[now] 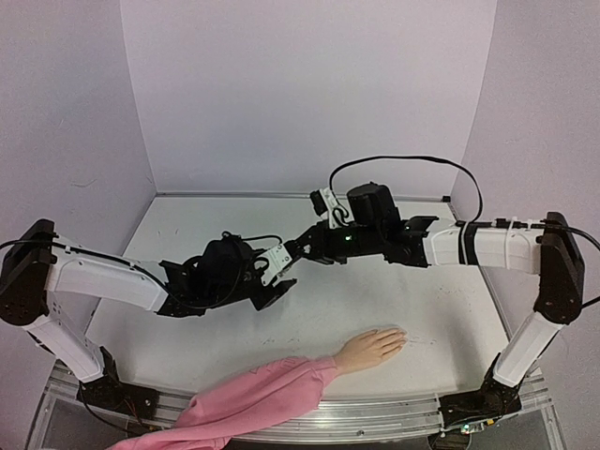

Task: Paint the nails

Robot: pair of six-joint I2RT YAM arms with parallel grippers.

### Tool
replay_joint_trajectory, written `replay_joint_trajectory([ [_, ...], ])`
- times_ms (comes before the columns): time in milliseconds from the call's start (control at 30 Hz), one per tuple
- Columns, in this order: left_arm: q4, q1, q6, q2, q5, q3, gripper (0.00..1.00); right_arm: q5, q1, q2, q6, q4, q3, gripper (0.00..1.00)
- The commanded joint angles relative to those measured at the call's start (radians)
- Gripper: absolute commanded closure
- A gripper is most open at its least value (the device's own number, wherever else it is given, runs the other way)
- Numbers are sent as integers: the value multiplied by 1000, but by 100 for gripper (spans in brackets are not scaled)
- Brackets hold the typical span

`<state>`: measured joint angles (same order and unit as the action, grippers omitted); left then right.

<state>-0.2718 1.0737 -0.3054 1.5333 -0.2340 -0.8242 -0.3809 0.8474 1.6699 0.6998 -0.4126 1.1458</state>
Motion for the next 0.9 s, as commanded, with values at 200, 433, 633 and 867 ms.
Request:
replay_joint_trajectory([
  [200, -49, 3, -4, -46, 55, -24, 71, -39, 16, 38, -29, -12, 76, 100],
  [433, -24, -31, 37, -156, 464, 27, 100, -302, 18, 48, -323, 3, 89, 100],
  [633, -12, -209, 311, -179, 1289, -3, 100, -820, 15, 56, -654, 28, 50, 100],
  [867, -6, -212, 402, -233, 1001, 38, 100, -555, 16, 37, -640, 89, 87, 95],
])
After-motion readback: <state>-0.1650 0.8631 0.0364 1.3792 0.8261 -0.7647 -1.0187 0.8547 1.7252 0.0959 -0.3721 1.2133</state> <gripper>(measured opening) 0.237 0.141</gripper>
